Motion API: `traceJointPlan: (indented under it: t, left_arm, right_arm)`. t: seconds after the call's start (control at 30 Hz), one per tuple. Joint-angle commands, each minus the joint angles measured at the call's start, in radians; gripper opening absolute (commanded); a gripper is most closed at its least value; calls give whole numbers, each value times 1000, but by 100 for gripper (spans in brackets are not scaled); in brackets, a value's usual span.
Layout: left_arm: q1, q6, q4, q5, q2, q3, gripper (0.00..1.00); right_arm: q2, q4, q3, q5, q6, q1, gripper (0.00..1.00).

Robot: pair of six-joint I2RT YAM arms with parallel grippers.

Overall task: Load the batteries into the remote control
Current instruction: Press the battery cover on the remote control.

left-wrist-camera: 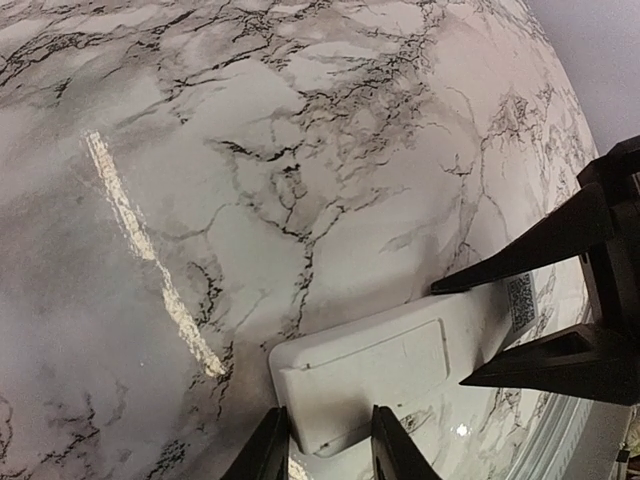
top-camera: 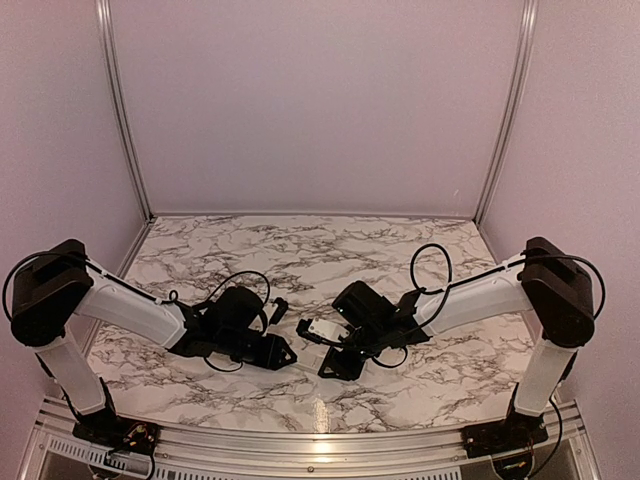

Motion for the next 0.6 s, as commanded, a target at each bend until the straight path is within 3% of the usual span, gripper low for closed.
traceJointPlan:
  t: [0.0,0.57]
  left_arm:
    - [1,49,-144,-34,30,0,27]
    - [-83,57,-235,-36,112,39,14]
  right_arm:
    - [18,-32,3,28,-1,6,25]
    - [25,6,-11,13,6,6,12]
